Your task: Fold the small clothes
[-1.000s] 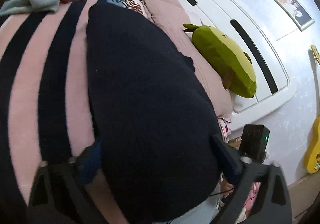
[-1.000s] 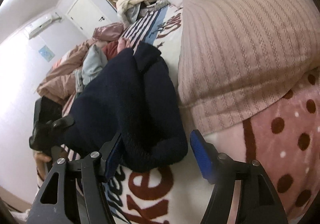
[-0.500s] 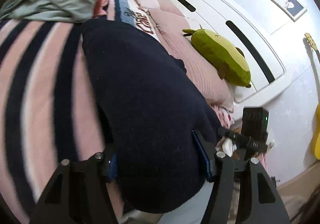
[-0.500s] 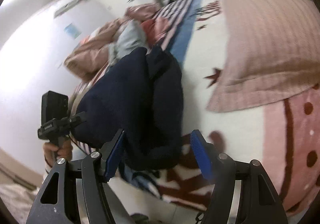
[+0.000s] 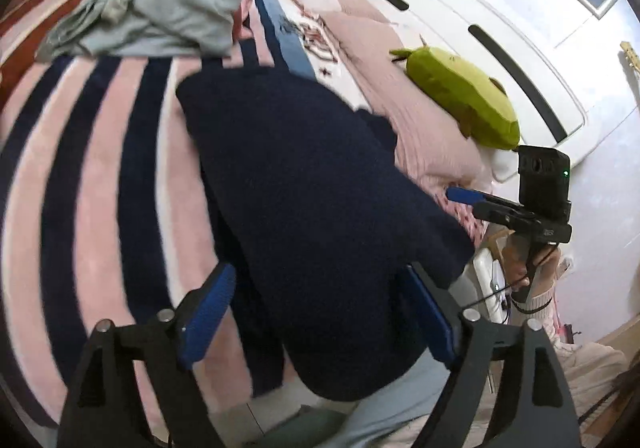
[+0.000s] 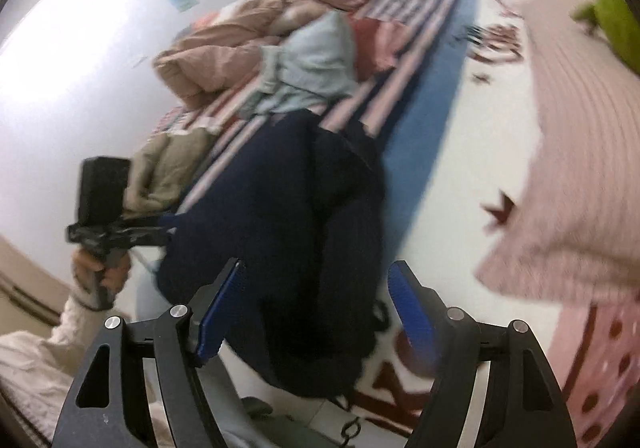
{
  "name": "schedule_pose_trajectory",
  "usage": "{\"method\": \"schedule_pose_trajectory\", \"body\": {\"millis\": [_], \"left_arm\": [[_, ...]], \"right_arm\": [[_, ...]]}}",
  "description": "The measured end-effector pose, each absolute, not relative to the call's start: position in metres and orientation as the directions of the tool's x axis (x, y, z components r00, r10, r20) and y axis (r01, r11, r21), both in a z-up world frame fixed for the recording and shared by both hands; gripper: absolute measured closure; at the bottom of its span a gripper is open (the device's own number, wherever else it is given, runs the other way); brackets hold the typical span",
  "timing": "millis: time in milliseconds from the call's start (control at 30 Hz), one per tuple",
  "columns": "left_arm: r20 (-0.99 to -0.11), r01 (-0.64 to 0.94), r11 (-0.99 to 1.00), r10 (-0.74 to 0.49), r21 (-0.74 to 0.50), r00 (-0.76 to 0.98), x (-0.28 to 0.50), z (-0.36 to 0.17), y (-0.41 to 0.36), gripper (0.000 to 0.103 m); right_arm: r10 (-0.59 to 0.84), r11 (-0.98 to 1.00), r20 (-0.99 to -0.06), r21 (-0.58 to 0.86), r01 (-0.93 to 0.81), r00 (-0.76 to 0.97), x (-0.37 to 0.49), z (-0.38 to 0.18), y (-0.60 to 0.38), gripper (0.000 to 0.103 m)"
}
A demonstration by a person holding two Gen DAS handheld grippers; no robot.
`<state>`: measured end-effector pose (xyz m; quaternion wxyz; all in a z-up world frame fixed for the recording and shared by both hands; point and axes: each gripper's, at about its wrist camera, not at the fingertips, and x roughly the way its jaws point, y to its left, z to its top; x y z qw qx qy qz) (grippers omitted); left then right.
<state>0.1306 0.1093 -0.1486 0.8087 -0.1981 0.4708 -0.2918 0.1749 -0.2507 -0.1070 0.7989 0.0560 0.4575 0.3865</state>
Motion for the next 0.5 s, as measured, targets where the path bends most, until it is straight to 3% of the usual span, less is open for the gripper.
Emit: {"method": "schedule_pose_trajectory", "body": {"millis": [100,300,500], "left_arm": [[-0.626,0.276,0.739,-0.67,-0.615,0.399,0.144,-0.144,0.119,0.02],[-0.606,0.227,0.691,-0.716,-0.687,0.345,0.174,-0.167,0.121,0.019],[-0.599,0.224,0.675,-0.732,-0.703,0.324,0.191,-0.188,0.101,0.029]], "right_arm": [[0.701,0.653,-0.673,0.472,-0.592,0.236,0.182,-0.105,-0.236,0.033],[0.644,0.701,-0.757,0.529,-0.478,0.107,0.217,-0.152,-0.224,0.029],[0.715,0.622,-0.698,0.66,-0.422,-0.038,0.238,-0.188,-0.224,0.029]]}}
